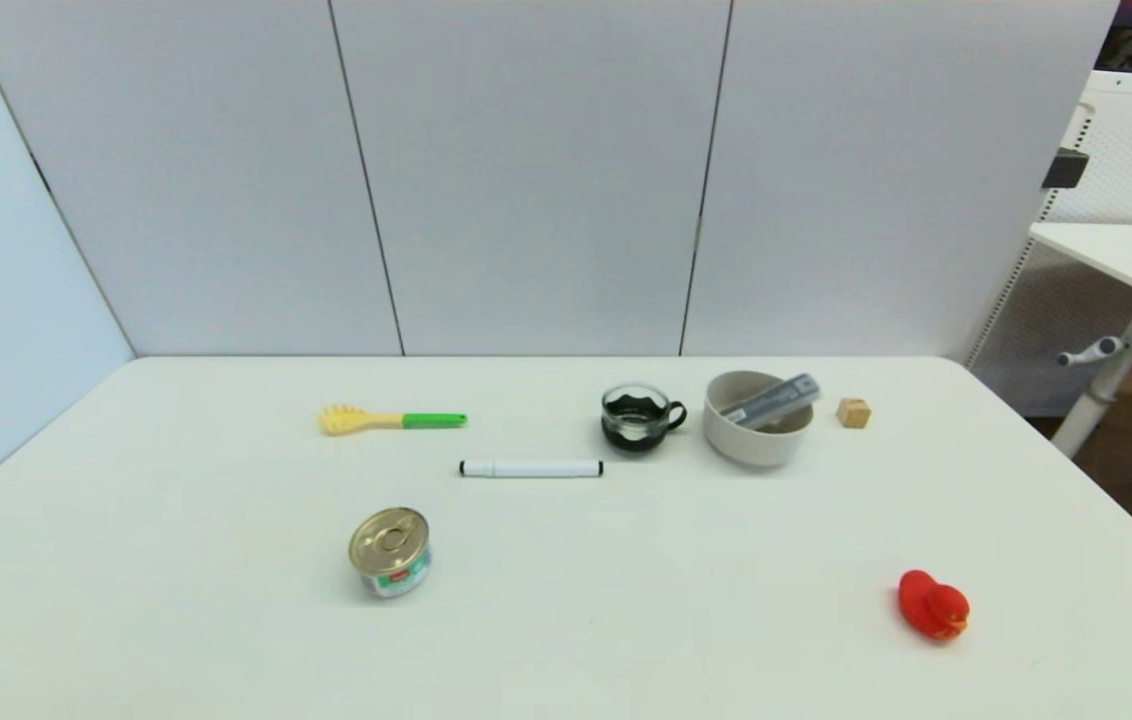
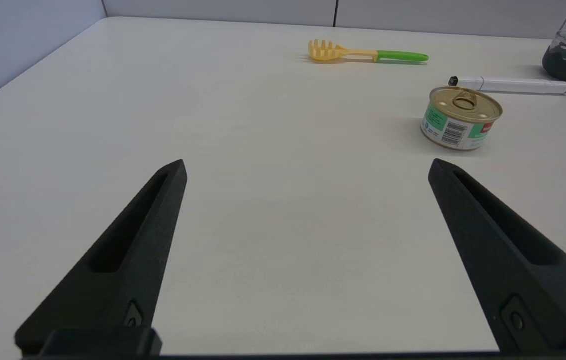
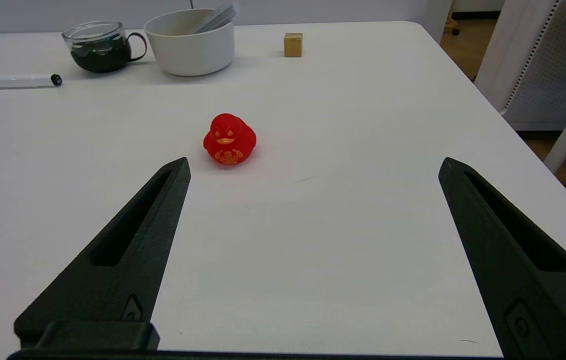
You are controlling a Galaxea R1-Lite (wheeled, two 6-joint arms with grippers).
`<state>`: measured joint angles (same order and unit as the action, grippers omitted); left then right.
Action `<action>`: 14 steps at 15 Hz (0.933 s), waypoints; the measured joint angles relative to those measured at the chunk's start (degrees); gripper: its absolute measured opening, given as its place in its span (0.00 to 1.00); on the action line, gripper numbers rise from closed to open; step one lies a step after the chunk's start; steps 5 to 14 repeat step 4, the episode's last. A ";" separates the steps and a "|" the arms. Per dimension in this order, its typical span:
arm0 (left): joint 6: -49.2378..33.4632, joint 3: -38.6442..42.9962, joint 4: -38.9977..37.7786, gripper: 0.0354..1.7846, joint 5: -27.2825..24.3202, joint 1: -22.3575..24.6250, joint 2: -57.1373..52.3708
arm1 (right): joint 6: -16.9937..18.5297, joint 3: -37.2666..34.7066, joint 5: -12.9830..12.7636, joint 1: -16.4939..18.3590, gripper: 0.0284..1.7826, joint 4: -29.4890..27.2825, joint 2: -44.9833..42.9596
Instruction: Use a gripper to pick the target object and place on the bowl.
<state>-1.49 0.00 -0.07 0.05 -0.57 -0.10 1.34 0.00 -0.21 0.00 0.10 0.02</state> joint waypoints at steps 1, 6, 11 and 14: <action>0.04 0.00 0.00 0.96 0.02 -0.02 0.00 | 0.02 0.00 0.02 0.00 0.96 0.00 0.02; 0.01 0.00 0.00 0.96 0.02 0.02 0.02 | 0.80 0.00 0.02 0.00 0.96 -0.12 0.00; 0.01 0.00 0.00 0.96 0.02 0.02 0.02 | 0.80 0.00 0.02 0.00 0.96 -0.12 0.00; 0.01 0.00 0.00 0.96 0.02 0.02 0.02 | 0.80 0.00 0.02 0.00 0.96 -0.12 0.00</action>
